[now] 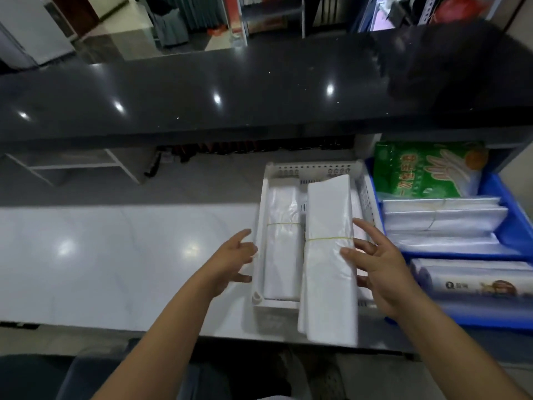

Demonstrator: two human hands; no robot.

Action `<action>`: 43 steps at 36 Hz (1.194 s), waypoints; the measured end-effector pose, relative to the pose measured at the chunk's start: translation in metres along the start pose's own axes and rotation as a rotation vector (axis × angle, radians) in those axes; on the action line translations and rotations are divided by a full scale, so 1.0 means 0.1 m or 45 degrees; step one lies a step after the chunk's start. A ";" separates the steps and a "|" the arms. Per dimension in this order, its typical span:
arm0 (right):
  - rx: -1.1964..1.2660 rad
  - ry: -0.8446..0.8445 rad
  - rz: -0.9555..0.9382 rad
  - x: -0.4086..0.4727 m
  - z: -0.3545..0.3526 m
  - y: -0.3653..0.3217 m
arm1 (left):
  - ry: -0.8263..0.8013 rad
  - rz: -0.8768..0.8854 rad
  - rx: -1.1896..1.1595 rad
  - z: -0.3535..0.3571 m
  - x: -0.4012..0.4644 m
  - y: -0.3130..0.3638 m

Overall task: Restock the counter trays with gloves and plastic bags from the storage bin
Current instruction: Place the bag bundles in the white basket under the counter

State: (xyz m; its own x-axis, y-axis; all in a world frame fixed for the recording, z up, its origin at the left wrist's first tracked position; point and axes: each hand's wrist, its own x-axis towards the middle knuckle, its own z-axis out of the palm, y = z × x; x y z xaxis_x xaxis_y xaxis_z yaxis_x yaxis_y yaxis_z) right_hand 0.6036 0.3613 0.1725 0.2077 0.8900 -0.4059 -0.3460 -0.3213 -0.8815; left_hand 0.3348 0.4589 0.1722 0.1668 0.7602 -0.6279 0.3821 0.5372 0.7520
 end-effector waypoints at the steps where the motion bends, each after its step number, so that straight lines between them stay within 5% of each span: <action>1: -0.023 0.009 0.008 0.04 0.08 0.00 | -0.056 -0.012 -0.042 -0.01 0.03 -0.03; 9: -0.206 0.055 -0.023 0.50 0.84 -0.15 | -0.270 0.042 -0.116 -0.09 0.15 -0.15; 16: -0.968 0.109 0.150 0.61 1.05 0.13 | -0.355 0.083 -0.122 -0.12 0.20 -0.20; 43: -1.500 0.242 0.050 0.49 1.21 0.34 | -0.401 0.118 -0.211 -0.17 0.37 -0.38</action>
State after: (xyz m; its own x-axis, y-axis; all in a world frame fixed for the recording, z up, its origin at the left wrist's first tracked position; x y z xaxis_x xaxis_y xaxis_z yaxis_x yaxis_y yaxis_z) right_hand 0.4916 0.4328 0.1517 0.3823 0.8426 -0.3793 0.6767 -0.5348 -0.5060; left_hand 0.3113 0.4726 0.1238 0.4754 0.6724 -0.5673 0.2042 0.5429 0.8146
